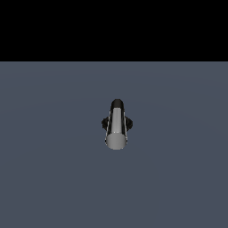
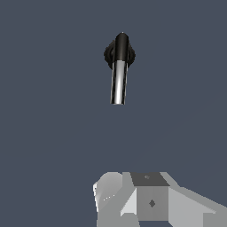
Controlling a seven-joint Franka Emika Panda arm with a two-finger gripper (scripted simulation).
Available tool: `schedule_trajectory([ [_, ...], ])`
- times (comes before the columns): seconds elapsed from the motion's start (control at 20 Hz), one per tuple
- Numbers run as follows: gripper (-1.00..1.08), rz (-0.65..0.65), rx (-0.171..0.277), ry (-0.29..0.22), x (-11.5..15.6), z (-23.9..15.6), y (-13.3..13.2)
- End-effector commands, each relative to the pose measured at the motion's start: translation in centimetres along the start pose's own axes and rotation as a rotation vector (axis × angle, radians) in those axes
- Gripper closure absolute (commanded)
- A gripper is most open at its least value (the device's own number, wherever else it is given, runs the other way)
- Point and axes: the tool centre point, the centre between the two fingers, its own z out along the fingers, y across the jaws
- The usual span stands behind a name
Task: Turn on the faucet by rotating a designated handle.
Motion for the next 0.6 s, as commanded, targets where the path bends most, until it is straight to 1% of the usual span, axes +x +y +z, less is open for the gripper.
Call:
schedule_trajectory([
  [0.0, 1.08, 0.0, 0.0, 0.0, 0.0, 0.0, 0.0],
  [0.25, 1.08, 0.0, 0.0, 0.0, 0.1, 0.6, -0.1],
  [0.55, 1.08, -0.002, 0.003, 0.002, 0.6, 2.9, -0.4],
])
